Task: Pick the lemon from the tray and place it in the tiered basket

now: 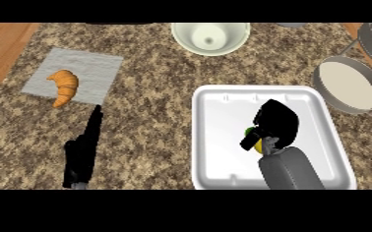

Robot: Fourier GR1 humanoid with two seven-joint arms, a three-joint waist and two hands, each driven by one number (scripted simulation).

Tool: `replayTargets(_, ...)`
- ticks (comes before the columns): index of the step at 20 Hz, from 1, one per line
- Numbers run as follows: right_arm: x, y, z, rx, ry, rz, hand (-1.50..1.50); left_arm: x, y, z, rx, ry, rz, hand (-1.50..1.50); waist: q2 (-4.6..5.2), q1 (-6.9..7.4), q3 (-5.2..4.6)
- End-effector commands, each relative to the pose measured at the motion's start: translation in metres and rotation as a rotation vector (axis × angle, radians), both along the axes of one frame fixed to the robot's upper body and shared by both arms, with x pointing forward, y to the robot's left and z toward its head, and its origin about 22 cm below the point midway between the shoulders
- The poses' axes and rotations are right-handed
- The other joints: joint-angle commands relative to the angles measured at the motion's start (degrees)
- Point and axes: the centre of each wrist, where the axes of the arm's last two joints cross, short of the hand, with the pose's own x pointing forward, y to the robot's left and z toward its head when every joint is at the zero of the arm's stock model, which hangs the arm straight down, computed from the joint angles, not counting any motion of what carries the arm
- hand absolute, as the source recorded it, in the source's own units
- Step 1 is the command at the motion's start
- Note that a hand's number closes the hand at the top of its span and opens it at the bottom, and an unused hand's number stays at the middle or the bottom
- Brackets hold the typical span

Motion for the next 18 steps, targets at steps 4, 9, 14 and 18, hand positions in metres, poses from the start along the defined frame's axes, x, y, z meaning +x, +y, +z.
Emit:
replayTargets(4,-0.025,-0.132,0.014,0.025,-0.079,-0.526,1.5,-0.019,0.008,-0.009,-0.01,0.06,0.071,0.0,0.09,-3.96,0.04)
replayTargets(9,-0.044,-0.148,0.074,0.1,-0.384,-0.642,1.5,-0.009,0.001,-0.008,-0.017,0.051,0.051,0.0,0.19,-3.3,-0.09)
replayTargets(14,-0.081,-0.128,0.145,0.085,-0.634,-0.7,1.5,-0.025,0.005,-0.018,-0.021,0.068,0.053,0.0,-0.12,-2.6,-0.31)
replayTargets(18,-0.11,-0.119,0.188,-0.11,-0.761,-0.666,1.5,-0.019,0.01,-0.018,-0.017,0.071,0.027,0.0,0.38,-1.3,-0.25)
